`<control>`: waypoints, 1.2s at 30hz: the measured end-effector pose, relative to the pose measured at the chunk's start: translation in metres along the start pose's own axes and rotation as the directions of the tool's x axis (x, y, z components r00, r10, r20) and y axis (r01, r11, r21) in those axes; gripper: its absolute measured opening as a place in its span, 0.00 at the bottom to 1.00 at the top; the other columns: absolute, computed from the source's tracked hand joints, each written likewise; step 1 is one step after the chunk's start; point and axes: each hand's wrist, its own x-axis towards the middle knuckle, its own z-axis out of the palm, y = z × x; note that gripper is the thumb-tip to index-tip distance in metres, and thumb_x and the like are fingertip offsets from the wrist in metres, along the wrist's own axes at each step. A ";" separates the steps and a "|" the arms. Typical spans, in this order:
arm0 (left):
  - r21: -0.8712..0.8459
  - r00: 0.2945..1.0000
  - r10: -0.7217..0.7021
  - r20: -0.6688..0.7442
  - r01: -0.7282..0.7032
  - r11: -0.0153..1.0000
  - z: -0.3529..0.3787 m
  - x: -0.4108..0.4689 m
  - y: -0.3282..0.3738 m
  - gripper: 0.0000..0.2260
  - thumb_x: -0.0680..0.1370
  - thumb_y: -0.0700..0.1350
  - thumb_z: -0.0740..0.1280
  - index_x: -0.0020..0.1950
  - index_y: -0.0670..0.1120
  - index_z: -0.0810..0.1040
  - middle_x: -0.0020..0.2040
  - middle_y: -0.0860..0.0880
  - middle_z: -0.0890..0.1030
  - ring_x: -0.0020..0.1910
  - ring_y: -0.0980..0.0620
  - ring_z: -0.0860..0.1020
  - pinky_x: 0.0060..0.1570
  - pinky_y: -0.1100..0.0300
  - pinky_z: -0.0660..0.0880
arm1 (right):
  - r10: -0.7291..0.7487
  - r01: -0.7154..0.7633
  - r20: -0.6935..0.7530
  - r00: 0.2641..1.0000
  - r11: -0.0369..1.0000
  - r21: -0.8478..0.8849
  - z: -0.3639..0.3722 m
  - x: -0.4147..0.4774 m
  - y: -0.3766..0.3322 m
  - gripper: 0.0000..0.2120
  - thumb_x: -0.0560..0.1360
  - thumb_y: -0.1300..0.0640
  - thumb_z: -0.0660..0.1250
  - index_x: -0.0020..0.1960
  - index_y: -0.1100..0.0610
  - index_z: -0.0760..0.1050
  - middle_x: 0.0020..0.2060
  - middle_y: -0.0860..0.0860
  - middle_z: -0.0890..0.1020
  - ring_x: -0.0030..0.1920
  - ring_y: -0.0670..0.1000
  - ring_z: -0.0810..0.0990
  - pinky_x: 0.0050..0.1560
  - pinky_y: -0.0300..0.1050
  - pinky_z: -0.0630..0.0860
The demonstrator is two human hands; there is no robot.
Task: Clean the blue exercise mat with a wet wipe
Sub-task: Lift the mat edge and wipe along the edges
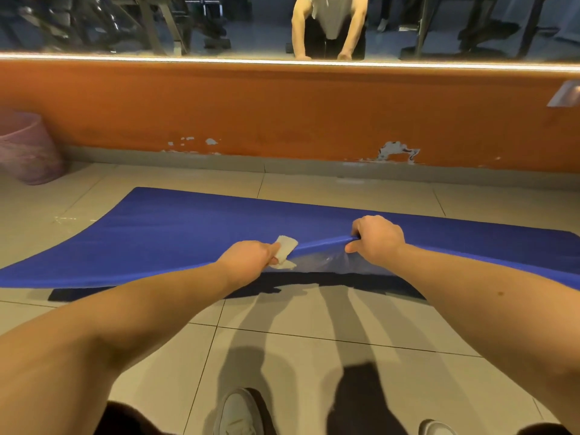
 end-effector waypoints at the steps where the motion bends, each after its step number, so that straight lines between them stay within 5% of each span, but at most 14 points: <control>1: 0.001 1.000 -0.030 -0.001 0.030 1.000 0.008 -0.005 -0.013 0.17 0.80 0.39 0.63 0.69 0.44 0.64 0.45 0.44 0.79 0.42 0.44 0.80 0.42 0.52 0.77 | -0.003 0.003 0.001 1.000 1.000 -0.009 0.000 0.000 -0.003 0.10 0.75 0.47 0.74 0.48 0.50 0.76 0.44 0.49 0.82 0.45 0.53 0.79 0.42 0.47 0.75; 5: 0.003 0.995 -0.067 -0.074 0.067 0.998 0.031 -0.018 -0.051 0.07 0.85 0.48 0.56 0.60 0.48 0.70 0.35 0.49 0.75 0.31 0.50 0.73 0.38 0.53 0.77 | -0.010 0.010 0.000 1.000 1.000 -0.028 -0.004 0.003 -0.011 0.10 0.76 0.47 0.73 0.51 0.51 0.77 0.45 0.49 0.82 0.46 0.54 0.80 0.43 0.47 0.74; 8: 0.021 0.993 -0.014 -0.119 0.017 1.000 0.026 -0.008 -0.054 0.13 0.85 0.55 0.55 0.55 0.49 0.75 0.39 0.50 0.78 0.34 0.51 0.76 0.38 0.56 0.76 | -0.006 0.006 0.001 1.000 1.000 -0.018 -0.005 0.003 -0.012 0.10 0.77 0.48 0.72 0.53 0.51 0.77 0.47 0.50 0.82 0.48 0.54 0.79 0.44 0.48 0.74; 17: 0.129 0.970 0.112 -0.217 -0.085 0.988 -0.007 0.015 -0.051 0.13 0.84 0.53 0.58 0.50 0.48 0.78 0.39 0.50 0.78 0.36 0.50 0.75 0.33 0.58 0.67 | -0.061 0.079 0.102 0.993 0.981 -0.177 0.004 -0.012 -0.023 0.12 0.74 0.64 0.66 0.55 0.52 0.76 0.48 0.50 0.80 0.47 0.55 0.78 0.45 0.51 0.80; 23: 0.177 0.959 0.172 -0.226 -0.133 0.975 -0.020 0.020 -0.051 0.14 0.83 0.51 0.57 0.51 0.47 0.79 0.41 0.48 0.80 0.39 0.49 0.78 0.39 0.54 0.75 | -0.068 0.084 0.099 0.993 0.982 -0.169 0.019 -0.017 -0.058 0.07 0.75 0.60 0.66 0.52 0.54 0.74 0.45 0.52 0.80 0.44 0.55 0.78 0.45 0.54 0.80; 31: 0.203 0.947 0.235 -0.220 -0.191 0.960 -0.032 0.010 -0.042 0.13 0.83 0.47 0.57 0.49 0.47 0.81 0.38 0.49 0.78 0.35 0.50 0.74 0.35 0.56 0.70 | -0.046 0.051 0.034 0.998 0.986 -0.161 0.027 -0.018 -0.133 0.08 0.79 0.56 0.67 0.57 0.55 0.74 0.50 0.54 0.80 0.48 0.56 0.77 0.47 0.48 0.72; 36: 0.218 0.953 0.226 -0.200 -0.182 0.959 -0.025 0.003 -0.043 0.13 0.83 0.49 0.58 0.50 0.47 0.80 0.40 0.48 0.80 0.38 0.49 0.77 0.37 0.55 0.73 | 0.032 -0.030 0.021 0.999 0.994 -0.103 0.036 -0.015 -0.143 0.07 0.80 0.53 0.66 0.56 0.54 0.76 0.50 0.53 0.82 0.50 0.56 0.79 0.51 0.50 0.79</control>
